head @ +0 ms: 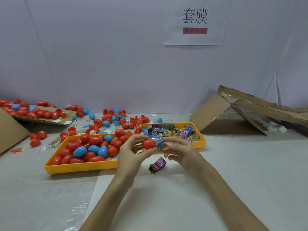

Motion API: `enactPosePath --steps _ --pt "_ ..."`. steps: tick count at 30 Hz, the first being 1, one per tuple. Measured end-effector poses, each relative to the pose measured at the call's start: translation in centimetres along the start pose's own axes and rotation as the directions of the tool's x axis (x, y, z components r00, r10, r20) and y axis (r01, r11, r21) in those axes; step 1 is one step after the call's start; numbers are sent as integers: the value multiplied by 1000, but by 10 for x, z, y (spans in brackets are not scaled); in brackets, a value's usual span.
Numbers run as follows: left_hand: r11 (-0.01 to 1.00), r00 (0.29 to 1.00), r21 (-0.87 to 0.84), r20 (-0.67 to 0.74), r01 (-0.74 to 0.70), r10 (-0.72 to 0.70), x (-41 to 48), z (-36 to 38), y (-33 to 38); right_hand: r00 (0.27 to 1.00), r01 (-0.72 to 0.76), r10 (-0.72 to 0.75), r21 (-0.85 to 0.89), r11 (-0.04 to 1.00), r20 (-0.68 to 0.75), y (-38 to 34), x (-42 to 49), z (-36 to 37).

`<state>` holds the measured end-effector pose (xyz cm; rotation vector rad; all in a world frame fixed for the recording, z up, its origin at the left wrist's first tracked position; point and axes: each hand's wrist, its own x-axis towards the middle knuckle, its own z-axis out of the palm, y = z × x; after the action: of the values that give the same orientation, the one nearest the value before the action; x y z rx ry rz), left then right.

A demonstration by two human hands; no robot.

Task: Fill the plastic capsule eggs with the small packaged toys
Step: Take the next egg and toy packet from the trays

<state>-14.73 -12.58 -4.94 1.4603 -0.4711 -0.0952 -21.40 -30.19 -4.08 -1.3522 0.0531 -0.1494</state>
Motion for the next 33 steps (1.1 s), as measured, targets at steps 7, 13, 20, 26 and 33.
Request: enactPosePath --steps 7,13,20,26,33 --pt "1000 999 -14 -31 -22 22 -2 1 3 1000 -2 2 -15 1000 -9 -1 -1 0" --pt "1000 1000 6 -5 -19 19 -3 0 5 1000 17 -17 -85 996 -8 0 -1 2" --pt "995 995 103 101 12 -23 -5 3 4 992 58 -83 -243 968 -92 4 0 -1" --pt "993 995 119 91 16 -27 -5 4 1 984 98 -138 -311 945 -108 8 2 -1" --pt "998 996 53 72 45 -48 -5 6 1 956 211 -262 -317 925 -129 12 4 -5"
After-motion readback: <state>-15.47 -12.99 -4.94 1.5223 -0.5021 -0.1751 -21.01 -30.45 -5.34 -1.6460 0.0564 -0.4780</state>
